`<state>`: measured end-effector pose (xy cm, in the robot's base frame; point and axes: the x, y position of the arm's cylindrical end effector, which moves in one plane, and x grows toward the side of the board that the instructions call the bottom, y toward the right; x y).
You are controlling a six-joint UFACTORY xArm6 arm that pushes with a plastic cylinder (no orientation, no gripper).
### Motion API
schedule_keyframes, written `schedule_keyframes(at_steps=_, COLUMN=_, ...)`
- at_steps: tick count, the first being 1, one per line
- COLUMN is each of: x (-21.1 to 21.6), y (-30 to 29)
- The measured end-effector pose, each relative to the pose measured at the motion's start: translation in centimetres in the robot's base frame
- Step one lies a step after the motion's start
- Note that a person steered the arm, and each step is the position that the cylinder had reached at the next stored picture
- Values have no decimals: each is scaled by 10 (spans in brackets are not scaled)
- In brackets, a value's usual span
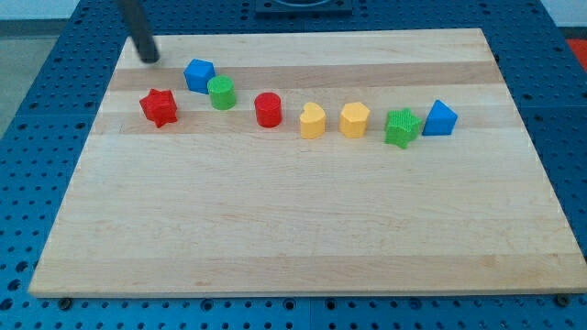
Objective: Slide the blue cube diagonally in between the red star and the green circle
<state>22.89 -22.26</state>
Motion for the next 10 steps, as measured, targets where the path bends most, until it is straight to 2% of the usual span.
schedule_keyframes(at_steps=1, x=-10, y=45)
schedule_keyframes(at_steps=3, x=68, y=22)
schedule_keyframes(at_steps=4, x=80, y=15)
schedule_keyframes(at_steps=5, x=30, y=21)
schedule_keyframes(at_steps=6, x=-8, y=51)
schedule_keyframes(at_steps=7, x=13, y=67)
schedule_keyframes(at_steps=9, x=80, y=45)
schedule_keyframes(at_steps=10, x=68, y=45)
